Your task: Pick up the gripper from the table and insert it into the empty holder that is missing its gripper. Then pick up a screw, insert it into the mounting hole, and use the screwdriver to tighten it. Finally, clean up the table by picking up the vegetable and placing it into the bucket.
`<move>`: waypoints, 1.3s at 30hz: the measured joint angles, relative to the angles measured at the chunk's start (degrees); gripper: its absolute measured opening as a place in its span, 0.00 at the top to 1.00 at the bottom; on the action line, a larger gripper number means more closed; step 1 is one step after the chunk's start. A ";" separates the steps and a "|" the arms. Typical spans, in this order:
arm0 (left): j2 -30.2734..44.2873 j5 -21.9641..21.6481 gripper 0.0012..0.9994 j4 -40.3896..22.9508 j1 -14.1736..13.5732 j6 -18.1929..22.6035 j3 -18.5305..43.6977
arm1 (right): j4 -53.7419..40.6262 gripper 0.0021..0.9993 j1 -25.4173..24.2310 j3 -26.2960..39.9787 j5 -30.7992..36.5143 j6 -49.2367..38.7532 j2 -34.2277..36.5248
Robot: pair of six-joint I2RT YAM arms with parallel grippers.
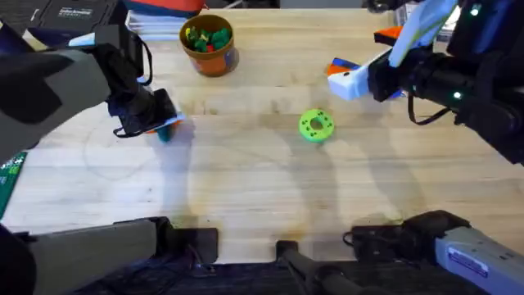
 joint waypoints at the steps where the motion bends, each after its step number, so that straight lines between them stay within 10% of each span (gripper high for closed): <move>1: 0.00 -0.01 0.67 0.11 0.00 0.19 0.00 | 0.00 0.01 0.00 0.00 0.00 0.00 0.00; 5: -0.07 -0.22 0.98 0.22 0.09 0.33 0.67 | 0.26 0.01 0.00 0.00 0.00 0.00 0.00; 22: 0.87 14.13 0.98 -6.21 0.10 0.30 19.05 | 3.12 0.01 0.00 0.00 0.00 0.00 0.00; 39: 7.02 22.50 0.98 25.77 -8.94 -3.28 22.03 | 3.10 0.01 0.00 0.00 0.00 0.00 0.00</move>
